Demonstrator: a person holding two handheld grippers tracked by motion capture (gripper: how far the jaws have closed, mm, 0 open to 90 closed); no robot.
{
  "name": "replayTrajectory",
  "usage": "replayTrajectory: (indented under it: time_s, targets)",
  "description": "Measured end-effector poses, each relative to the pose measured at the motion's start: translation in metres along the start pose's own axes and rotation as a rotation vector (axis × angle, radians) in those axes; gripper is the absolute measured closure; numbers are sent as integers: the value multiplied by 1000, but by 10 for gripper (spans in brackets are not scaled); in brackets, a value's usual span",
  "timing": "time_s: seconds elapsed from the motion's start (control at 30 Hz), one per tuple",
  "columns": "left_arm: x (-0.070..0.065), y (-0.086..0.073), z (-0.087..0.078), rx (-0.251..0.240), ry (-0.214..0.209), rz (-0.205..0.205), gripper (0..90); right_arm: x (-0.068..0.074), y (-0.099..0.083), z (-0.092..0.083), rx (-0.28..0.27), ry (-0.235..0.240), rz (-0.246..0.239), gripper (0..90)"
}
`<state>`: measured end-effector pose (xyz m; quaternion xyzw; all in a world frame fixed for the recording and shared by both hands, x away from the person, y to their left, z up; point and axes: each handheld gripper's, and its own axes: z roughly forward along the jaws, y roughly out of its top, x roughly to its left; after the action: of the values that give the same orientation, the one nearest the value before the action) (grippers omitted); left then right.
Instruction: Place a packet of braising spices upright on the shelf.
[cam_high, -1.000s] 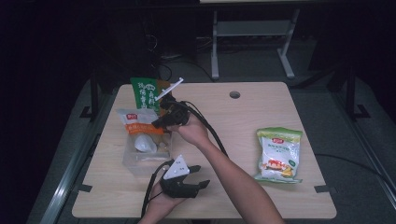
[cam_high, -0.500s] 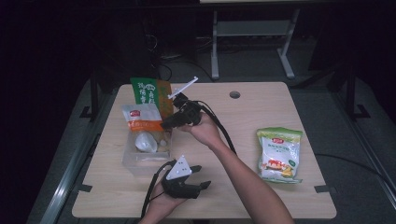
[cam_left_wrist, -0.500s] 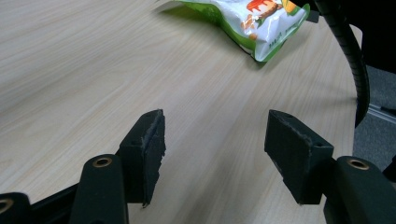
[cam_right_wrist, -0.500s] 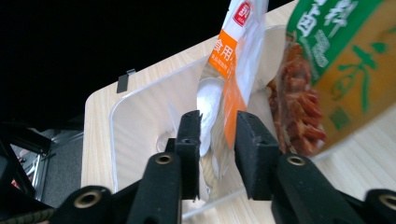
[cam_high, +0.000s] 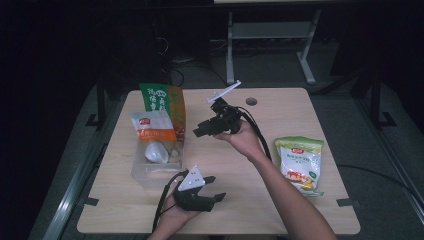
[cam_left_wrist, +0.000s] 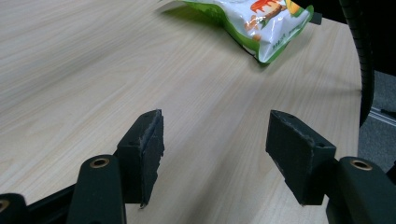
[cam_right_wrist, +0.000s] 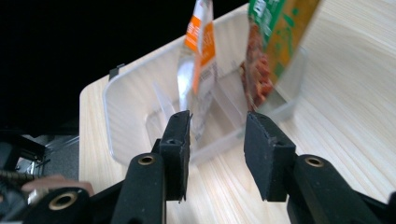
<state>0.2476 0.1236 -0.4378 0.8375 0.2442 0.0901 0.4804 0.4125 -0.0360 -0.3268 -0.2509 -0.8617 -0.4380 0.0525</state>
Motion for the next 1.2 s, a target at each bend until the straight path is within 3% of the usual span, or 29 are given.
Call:
replayTrajectory:
  time_s: [0.27, 0.33, 0.63, 1.2]
  targets:
    - [-2, 0, 2, 14, 1, 5, 354, -7, -25, -29, 1, -52, 35, 519]
    - [-1, 0, 2, 15, 2, 11, 353, -7, -32, -37, -3, -50, 44, 536]
    - [-1, 2, 4, 1, -2, 14, 345, -1, -57, -75, -11, -97, 46, 499]
    - [-3, 5, 7, 2, -15, 17, 335, -16, -115, -114, -23, -171, 137, 425]
